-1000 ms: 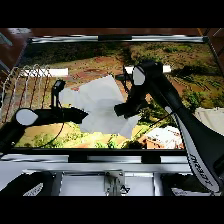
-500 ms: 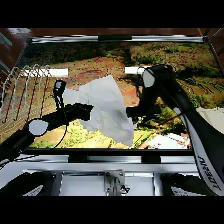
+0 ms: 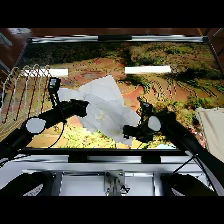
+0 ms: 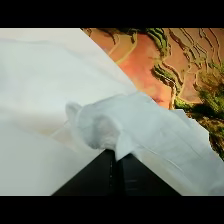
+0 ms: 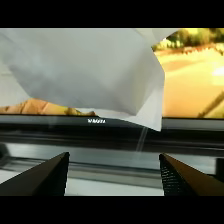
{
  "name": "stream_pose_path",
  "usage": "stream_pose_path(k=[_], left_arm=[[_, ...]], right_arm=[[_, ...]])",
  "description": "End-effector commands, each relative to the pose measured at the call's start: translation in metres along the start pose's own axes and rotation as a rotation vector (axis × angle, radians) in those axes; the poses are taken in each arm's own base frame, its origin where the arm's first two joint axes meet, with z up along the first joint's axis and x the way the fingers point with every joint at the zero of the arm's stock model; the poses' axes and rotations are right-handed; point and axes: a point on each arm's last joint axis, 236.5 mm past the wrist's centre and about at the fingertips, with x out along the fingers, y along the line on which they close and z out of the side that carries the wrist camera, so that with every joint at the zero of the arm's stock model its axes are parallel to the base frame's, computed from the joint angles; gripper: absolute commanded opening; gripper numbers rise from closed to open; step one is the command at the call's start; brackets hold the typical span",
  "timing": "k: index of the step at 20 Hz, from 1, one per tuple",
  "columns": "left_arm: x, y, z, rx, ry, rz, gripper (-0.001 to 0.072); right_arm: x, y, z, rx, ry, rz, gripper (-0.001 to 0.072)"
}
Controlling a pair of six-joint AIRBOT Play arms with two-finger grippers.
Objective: Fold the shirts.
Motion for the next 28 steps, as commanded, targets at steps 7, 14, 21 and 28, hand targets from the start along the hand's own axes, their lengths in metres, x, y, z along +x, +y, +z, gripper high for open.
stream_pose_path(k=[7,14,21,28], left_arm=[[0.000,0.003,0.001,0.001,-0.004,0.006,0.0049],[-0.008,0.010,0.005,0.118,-0.006,0.036,0.0049],[-0.029,-0.030,-0.099,0.116,0.433,-0.160,0.0292],[-0.030,0.001,-0.047,0.176,0.359,-0.067,0.0634]], right_arm=[[0.068,0.006,0.026,0.172,-0.113,0.041,0.0622],[0.002,-0.024,0.057,-0.025,-0.231,-0.147,0.0091],[-0.097,-0.016,0.106,-0.303,-0.316,-0.185,0.0090],[-0.067,-0.033,0.091,-0.313,-0.166,-0.269,0.0091]])
